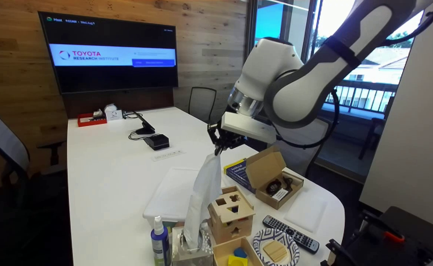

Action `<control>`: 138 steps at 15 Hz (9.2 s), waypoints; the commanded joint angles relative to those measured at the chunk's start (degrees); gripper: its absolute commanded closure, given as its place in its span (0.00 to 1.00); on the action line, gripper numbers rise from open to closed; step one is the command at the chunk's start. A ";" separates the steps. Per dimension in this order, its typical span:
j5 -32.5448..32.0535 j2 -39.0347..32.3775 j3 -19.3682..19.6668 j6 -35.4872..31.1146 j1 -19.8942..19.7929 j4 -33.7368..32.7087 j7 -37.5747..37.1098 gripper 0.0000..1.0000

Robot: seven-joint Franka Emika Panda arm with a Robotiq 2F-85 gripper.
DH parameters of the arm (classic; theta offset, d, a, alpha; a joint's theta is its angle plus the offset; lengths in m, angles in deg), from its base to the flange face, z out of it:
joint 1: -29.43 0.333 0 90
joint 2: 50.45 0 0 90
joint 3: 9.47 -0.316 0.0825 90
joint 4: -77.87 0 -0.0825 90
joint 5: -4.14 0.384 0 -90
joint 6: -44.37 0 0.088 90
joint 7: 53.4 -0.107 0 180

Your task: Use the napkin to wipe the shape sorter

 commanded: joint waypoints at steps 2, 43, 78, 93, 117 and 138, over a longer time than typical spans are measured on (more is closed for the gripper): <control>-18.74 8.55 3.77 6.65 -4.19 4.63 -20.83 1.00; 28.03 -35.44 0.24 38.61 -6.48 -31.34 12.45 1.00; 13.84 -45.53 -3.46 28.55 -8.11 -45.29 5.37 1.00; 8.38 -41.40 7.54 40.45 3.23 -41.58 -23.80 1.00; -3.07 -41.72 3.50 31.35 -3.42 -38.91 -29.37 1.00; 4.71 -35.43 3.42 19.54 -1.05 -30.15 -19.30 1.00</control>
